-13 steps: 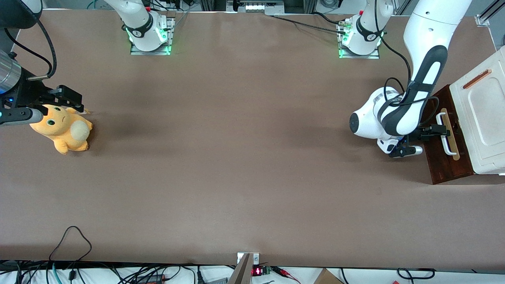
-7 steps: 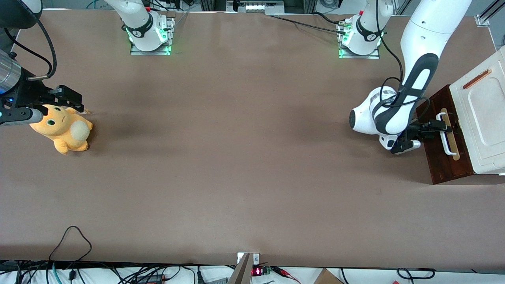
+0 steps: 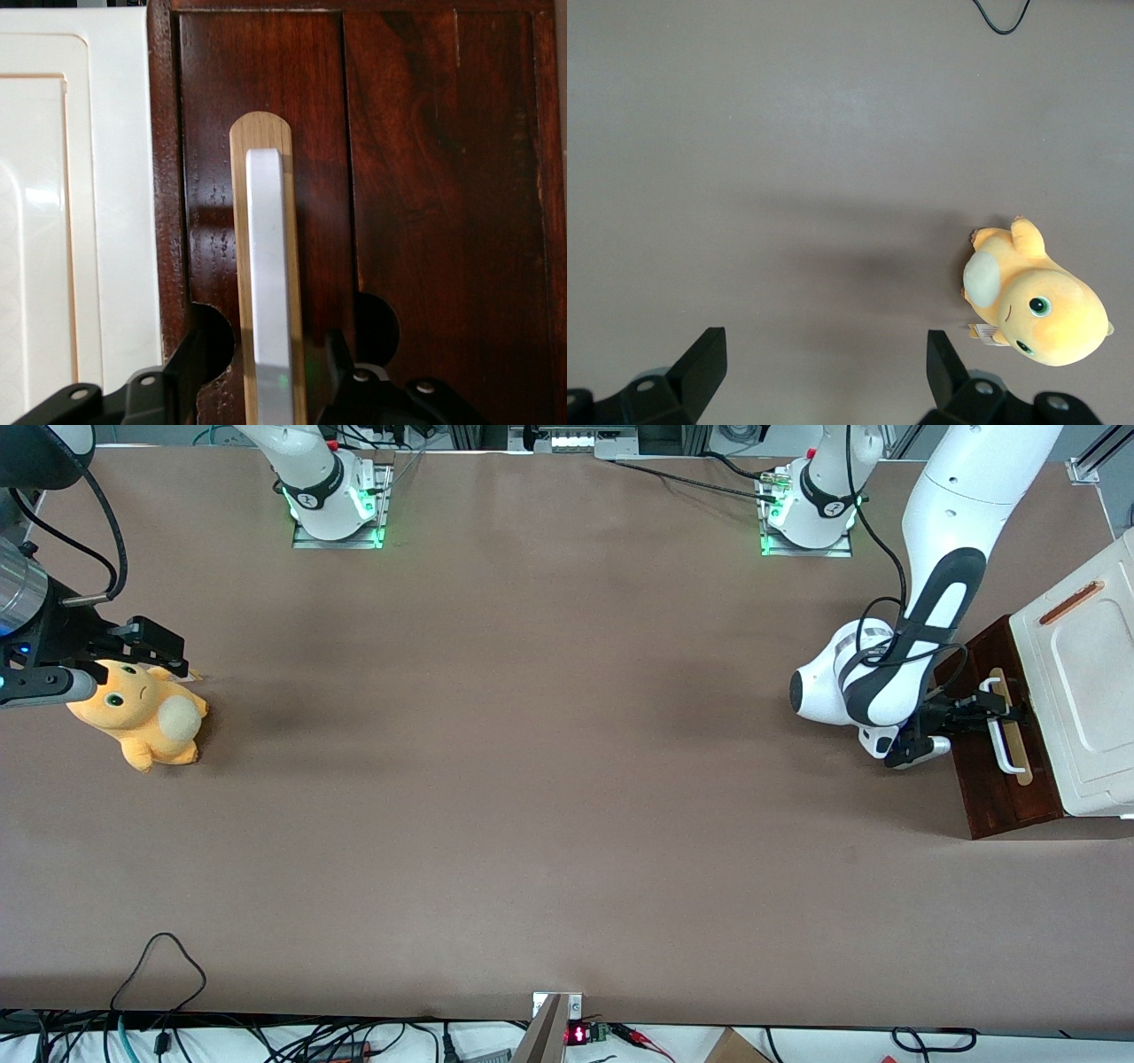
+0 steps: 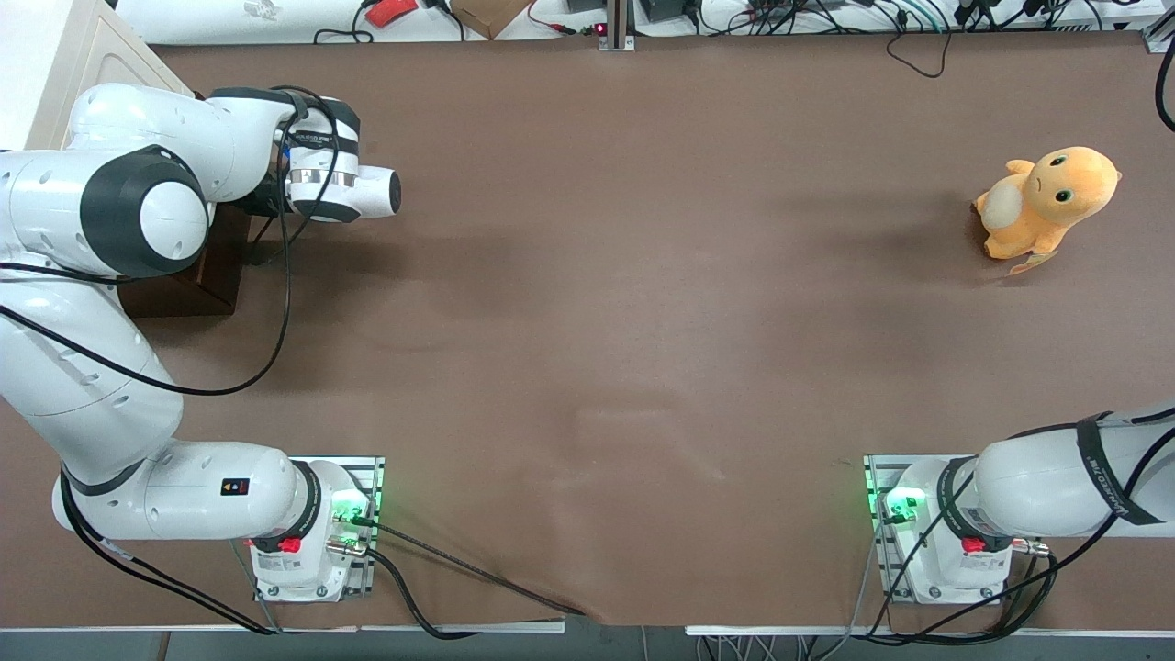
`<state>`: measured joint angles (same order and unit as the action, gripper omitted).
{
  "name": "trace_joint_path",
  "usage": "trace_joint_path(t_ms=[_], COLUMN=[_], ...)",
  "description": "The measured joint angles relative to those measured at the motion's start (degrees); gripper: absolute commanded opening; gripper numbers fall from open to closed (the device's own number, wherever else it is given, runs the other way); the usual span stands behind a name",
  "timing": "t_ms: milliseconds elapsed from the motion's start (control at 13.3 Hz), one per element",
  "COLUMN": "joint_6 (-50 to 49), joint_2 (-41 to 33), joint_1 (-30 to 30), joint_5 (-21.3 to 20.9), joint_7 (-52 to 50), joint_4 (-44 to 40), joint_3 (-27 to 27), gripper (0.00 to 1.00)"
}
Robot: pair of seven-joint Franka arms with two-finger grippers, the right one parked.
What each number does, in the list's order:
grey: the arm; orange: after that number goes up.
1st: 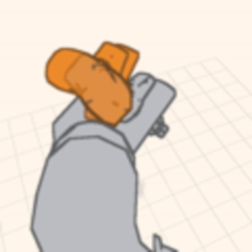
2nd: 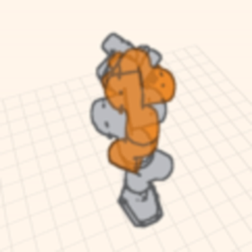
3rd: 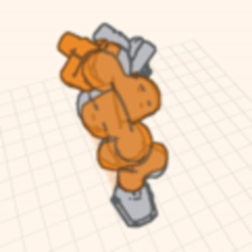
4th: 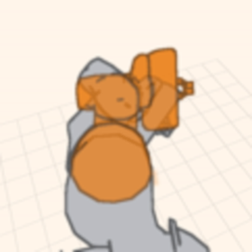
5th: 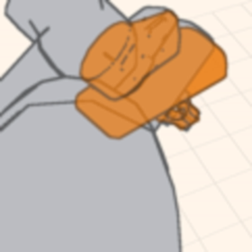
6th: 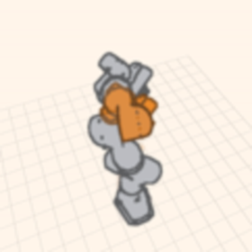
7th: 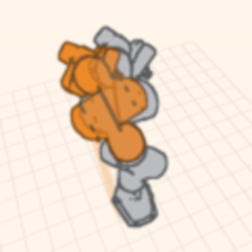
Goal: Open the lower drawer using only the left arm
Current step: 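Align the open left gripper around the white drawer handle, then close the left gripper on the white drawer handle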
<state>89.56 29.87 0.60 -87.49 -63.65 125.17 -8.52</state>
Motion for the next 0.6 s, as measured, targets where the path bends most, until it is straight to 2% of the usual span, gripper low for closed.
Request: trace_joint_path(t_ms=[226, 451, 602], joint_6=[0.0, 0.0, 0.0], joint_2=[0.0, 0.0, 0.0], joint_1=[0.1, 0.2, 0.2], joint_5=[0.0, 0.0, 0.0], joint_7=[0.0, -0.1, -0.1], joint_4=[0.0, 0.0, 0.0], joint_3=[0.1, 0.3, 0.3], gripper=[0.53, 0.37, 0.3])
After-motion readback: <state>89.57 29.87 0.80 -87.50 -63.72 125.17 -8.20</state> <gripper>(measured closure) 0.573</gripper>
